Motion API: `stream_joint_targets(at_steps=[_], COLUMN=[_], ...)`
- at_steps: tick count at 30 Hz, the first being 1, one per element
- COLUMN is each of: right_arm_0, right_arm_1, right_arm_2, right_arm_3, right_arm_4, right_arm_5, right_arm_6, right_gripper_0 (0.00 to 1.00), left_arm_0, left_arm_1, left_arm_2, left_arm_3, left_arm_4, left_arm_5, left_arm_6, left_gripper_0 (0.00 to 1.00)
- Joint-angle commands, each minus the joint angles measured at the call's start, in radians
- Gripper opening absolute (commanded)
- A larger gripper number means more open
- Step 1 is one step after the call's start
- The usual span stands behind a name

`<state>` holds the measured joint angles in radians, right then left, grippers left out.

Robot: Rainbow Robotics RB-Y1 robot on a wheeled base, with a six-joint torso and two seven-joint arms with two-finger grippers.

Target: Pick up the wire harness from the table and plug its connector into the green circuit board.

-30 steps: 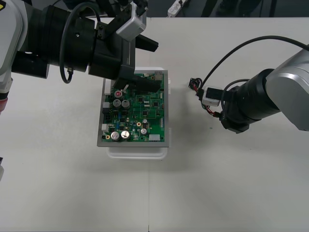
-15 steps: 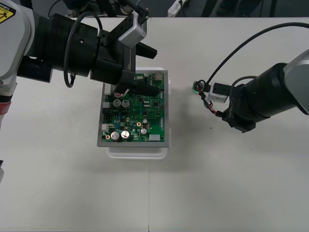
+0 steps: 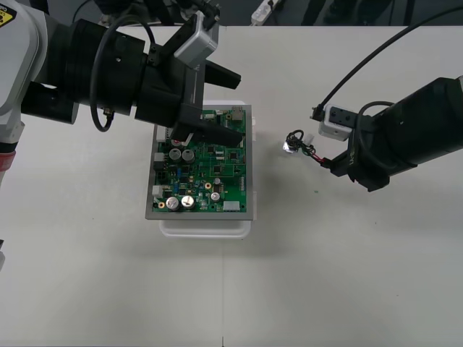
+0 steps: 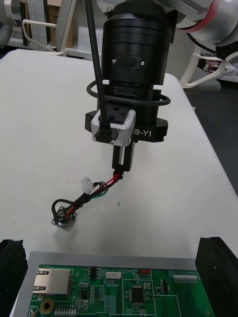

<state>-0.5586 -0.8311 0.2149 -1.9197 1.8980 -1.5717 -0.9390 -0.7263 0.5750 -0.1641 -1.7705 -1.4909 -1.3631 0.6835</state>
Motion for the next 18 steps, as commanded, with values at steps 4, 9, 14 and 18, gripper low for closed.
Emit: stream_joint_targets(at_steps=[4, 9, 14, 18], right_arm_0=[-0.041, -0.044, -0.044, -0.049], right_arm_1=[-0.071, -0.100, -0.126, -0.135], right_arm_2=[-0.083, -0.109, -0.114, -0.115], right_arm_3=[-0.032, -0.032, -0.032, -0.032], right_arm_4=[-0.132, -0.212, -0.278, -0.332], right_arm_5=[0.001, 0.001, 0.001, 0.001], right_arm_6=[0.017, 0.016, 0.014, 0.005], right_gripper_0=[0.00, 0.00, 0.00, 0.00], left_arm_0=[-0.031, -0.030, -0.028, -0.025], left_arm_1=[0.072, 0.111, 0.144, 0.164], left_arm_2=[-0.009, -0.008, 0.011, 0.049], left_arm_3=[-0.006, -0.006, -0.004, 0.000], left_arm_4=[0.086, 0.155, 0.219, 0.258], left_arm_5=[0.009, -0.014, -0.056, -0.125], left_arm_6=[0.033, 0.024, 0.014, 0.011], left_gripper_0=[1.00, 1.00, 1.00, 1.00])
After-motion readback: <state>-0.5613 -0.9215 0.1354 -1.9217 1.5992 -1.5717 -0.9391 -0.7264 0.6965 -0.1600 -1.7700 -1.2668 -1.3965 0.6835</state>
